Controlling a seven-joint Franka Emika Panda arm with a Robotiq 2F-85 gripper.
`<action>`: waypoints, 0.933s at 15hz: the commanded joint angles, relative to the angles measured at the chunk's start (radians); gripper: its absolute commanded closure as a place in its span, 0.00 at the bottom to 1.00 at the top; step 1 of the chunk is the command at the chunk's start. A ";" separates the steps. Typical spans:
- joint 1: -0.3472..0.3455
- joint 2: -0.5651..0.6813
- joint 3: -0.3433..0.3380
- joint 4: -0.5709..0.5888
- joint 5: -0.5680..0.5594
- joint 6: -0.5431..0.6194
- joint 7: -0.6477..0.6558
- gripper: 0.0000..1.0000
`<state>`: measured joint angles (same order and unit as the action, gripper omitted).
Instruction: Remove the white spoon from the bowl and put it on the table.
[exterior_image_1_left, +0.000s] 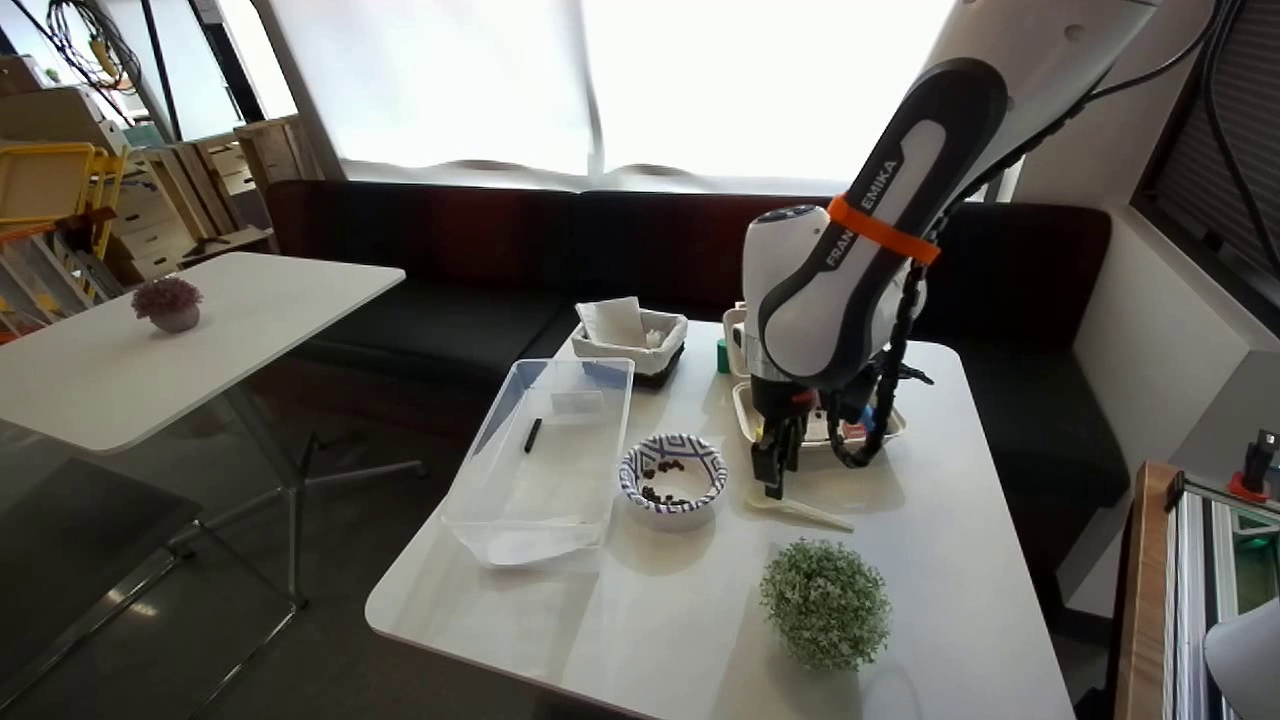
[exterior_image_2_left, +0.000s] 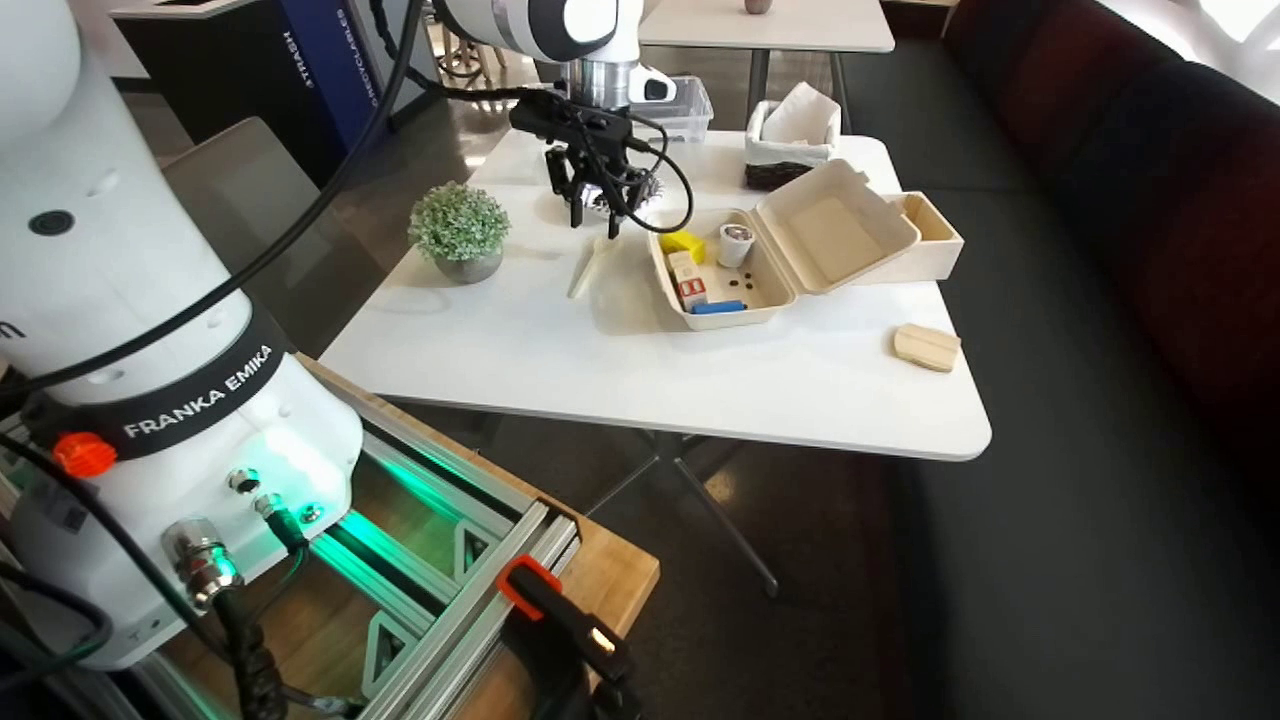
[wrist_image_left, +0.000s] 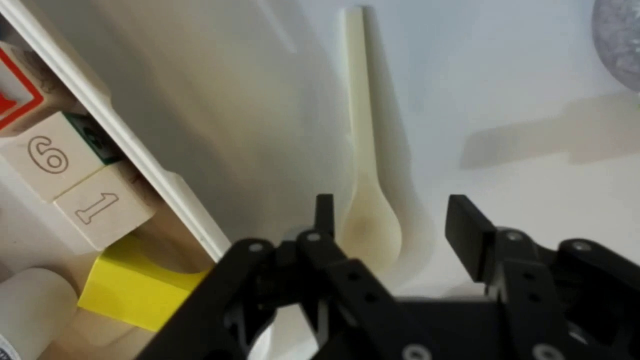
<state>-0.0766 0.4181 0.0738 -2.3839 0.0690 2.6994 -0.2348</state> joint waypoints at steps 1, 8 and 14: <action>0.023 -0.139 -0.012 -0.039 0.002 -0.096 0.086 0.08; 0.051 -0.389 -0.036 -0.035 0.050 -0.190 0.362 0.00; 0.053 -0.420 -0.048 -0.005 0.016 -0.151 0.416 0.00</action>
